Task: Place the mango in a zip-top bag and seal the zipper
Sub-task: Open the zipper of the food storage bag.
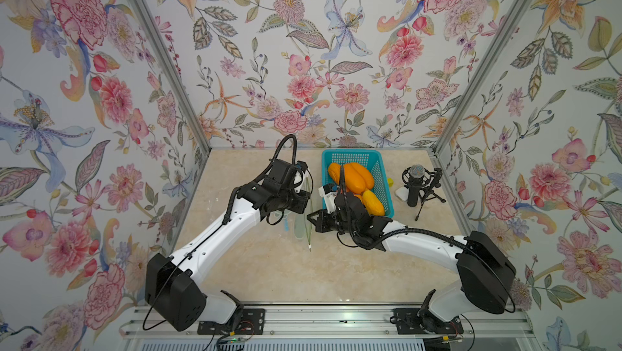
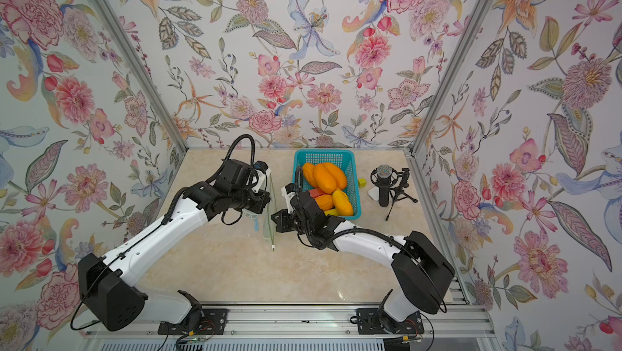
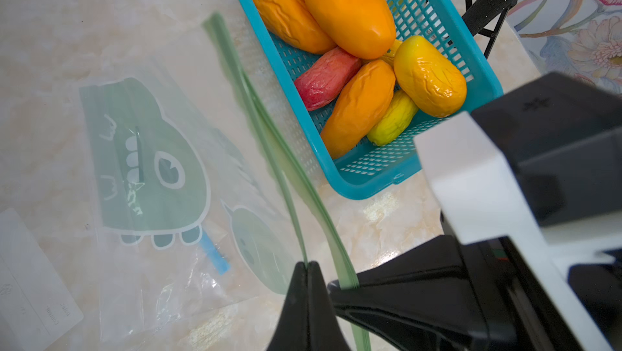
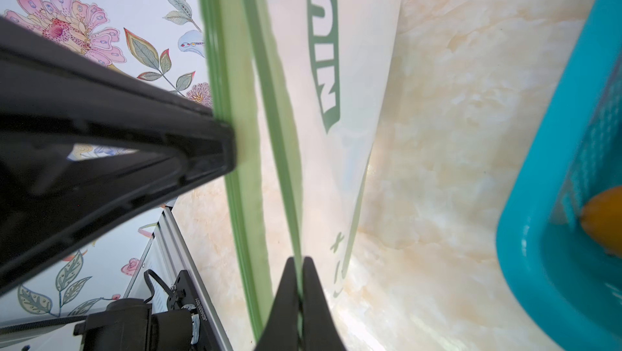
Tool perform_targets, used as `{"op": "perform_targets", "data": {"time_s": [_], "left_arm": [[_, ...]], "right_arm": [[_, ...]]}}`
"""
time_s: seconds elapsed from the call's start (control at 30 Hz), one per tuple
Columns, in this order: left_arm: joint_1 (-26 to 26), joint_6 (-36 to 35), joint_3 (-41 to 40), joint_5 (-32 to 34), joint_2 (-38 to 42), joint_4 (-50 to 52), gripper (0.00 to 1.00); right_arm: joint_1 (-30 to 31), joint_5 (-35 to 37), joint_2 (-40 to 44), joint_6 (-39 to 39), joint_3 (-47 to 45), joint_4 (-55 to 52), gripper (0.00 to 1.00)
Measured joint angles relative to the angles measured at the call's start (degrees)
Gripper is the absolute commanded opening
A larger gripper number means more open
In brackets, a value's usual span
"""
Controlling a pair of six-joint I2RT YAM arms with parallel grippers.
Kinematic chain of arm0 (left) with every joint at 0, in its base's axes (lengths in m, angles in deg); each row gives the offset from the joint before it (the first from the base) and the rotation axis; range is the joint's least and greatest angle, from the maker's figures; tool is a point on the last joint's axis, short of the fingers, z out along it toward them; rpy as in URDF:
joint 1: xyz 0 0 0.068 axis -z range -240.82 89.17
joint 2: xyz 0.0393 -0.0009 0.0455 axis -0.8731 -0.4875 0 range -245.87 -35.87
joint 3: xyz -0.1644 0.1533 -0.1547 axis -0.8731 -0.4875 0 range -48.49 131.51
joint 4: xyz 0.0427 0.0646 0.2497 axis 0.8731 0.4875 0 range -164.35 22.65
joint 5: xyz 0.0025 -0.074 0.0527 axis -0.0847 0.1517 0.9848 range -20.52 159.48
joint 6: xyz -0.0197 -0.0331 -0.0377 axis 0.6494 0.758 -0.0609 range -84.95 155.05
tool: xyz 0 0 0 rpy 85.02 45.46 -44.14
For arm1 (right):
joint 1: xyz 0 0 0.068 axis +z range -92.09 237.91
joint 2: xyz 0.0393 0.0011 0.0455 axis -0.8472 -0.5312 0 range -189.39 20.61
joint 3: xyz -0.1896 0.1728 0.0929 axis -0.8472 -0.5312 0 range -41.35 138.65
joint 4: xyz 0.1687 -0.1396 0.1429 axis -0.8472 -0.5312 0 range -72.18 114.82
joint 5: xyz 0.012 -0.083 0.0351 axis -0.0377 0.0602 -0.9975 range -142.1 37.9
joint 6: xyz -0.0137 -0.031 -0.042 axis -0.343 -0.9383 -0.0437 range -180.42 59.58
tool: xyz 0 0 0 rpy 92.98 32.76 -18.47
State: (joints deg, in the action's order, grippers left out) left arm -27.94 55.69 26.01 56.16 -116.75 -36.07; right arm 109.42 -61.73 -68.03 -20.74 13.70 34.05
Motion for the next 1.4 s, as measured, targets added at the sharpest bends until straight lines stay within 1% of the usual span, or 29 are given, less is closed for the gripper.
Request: {"op": "perform_targets", "data": {"time_s": [0.03,0.1,0.17,0.2,0.27,0.37,0.5,0.63,0.8,0.87,0.97,1.03,1.17,1.33,1.4], "left_arm": [[0.0,0.0,0.0,0.0,0.1,0.0,0.17],[0.0,0.3,0.0,-0.1,0.3,0.0,0.28],[0.0,0.5,-0.2,-0.3,0.5,0.0,0.38],[0.0,1.0,-0.6,-0.4,0.8,-0.2,0.42],[0.0,1.5,-1.8,-0.7,1.6,-0.7,0.46],[0.0,2.4,-4.0,-1.5,2.9,-1.1,0.49],[0.0,3.2,-5.4,-2.6,3.2,-1.5,0.56],[0.0,3.7,-6.3,-3.2,3.3,-2.4,0.56],[0.0,3.9,-7.0,-3.2,3.3,-3.3,0.52],[0.0,4.0,-7.0,-3.2,3.3,-3.4,0.47],[0.0,4.3,-7.0,-3.0,3.3,-3.6,0.36],[0.0,4.3,-7.0,-3.0,3.3,-3.7,0.31],[0.0,4.2,-7.3,-3.0,3.5,-3.8,0.27],[0.0,4.3,-7.7,-2.8,4.0,-4.1,0.27],[0.0,4.2,-7.7,-2.7,4.1,-4.1,0.24]], "right_arm": [[0.0,0.0,0.0,0.0,0.0,0.0,0.0],[0.0,0.0,0.0,0.0,0.0,-0.1,0.0],[0.0,0.1,0.0,0.0,0.0,-0.3,0.0],[0.0,0.1,0.0,0.0,0.0,-0.3,0.0],[0.0,0.1,0.0,0.0,0.1,-0.6,0.0],[0.2,0.2,0.2,-0.2,0.3,-0.8,0.0],[0.5,0.2,0.3,-0.2,1.0,-0.8,0.0],[0.6,0.2,0.3,-0.2,1.2,-0.8,0.0],[1.5,0.2,0.3,-0.7,1.2,-0.9,0.0],[1.9,0.2,0.3,-0.9,1.3,-0.9,0.0],[2.2,0.2,0.3,-1.3,1.3,-0.9,0.0],[2.3,0.2,0.3,-1.3,1.3,-0.9,0.0],[2.3,0.4,0.6,-1.5,1.3,-1.1,0.0],[2.3,0.5,1.8,-1.5,1.3,-1.8,0.0],[2.2,0.4,2.3,-1.5,1.2,-1.8,0.0]]}}
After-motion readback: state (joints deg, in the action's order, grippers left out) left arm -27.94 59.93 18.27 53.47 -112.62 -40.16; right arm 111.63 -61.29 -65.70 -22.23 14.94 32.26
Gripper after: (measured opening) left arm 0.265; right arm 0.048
